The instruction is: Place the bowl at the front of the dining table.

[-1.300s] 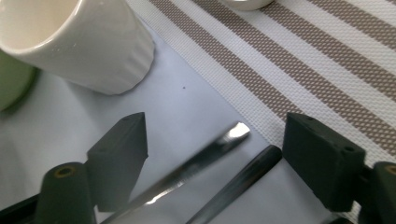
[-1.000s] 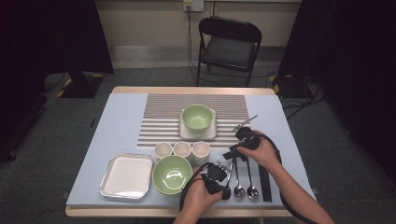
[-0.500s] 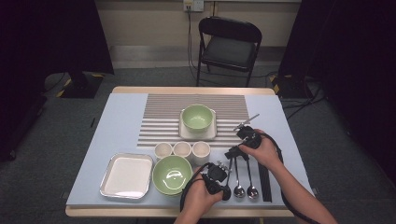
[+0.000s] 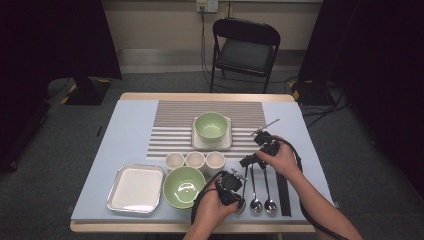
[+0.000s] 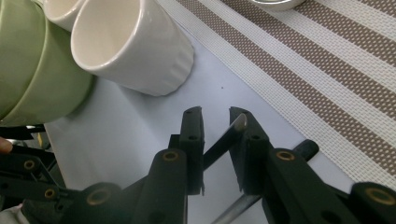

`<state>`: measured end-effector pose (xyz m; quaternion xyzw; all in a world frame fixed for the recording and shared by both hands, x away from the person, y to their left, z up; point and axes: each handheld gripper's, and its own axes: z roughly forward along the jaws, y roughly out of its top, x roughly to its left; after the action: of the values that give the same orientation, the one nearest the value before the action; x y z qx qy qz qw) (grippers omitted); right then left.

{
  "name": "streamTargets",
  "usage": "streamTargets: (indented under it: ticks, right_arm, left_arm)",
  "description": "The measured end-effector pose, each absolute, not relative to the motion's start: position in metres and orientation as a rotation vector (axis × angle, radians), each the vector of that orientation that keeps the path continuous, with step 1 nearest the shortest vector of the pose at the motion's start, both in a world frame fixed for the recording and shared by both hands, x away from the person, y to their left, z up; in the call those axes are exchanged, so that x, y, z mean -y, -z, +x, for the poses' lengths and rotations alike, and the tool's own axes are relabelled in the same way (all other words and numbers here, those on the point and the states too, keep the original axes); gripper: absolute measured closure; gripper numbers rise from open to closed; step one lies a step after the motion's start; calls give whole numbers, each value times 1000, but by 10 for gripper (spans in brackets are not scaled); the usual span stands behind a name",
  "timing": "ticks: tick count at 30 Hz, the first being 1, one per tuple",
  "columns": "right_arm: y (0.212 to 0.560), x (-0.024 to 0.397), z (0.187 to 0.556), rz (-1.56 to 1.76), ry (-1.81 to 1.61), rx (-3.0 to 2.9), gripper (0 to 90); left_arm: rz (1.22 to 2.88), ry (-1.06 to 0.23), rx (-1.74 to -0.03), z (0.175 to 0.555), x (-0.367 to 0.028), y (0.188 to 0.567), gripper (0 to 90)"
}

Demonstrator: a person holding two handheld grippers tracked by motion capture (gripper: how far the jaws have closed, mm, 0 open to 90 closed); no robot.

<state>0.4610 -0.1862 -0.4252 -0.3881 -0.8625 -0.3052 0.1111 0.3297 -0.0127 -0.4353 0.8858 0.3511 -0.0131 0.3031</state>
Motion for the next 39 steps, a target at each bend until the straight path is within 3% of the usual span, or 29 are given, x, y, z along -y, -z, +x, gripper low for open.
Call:
streamTargets:
  ticks: [12, 14, 20, 28, 39]
  right_arm:
    - [423, 182, 463, -1137, 897, 2516, 783]
    - [423, 182, 463, -1139, 897, 2523, 783]
    - [422, 183, 464, -1144, 908, 2498, 797]
    - [417, 187, 466, -1146, 957, 2436, 836]
    - [407, 187, 469, -1150, 1015, 2371, 888]
  left_arm:
    - [2268, 82, -916, 334, 4, 423, 489]
    - [2245, 75, -920, 336, 3, 423, 411]
    - [2223, 13, -885, 341, -1, 420, 301]
    - [2243, 71, -930, 345, -1, 408, 314]
    - [2246, 21, -900, 352, -5, 400, 210]
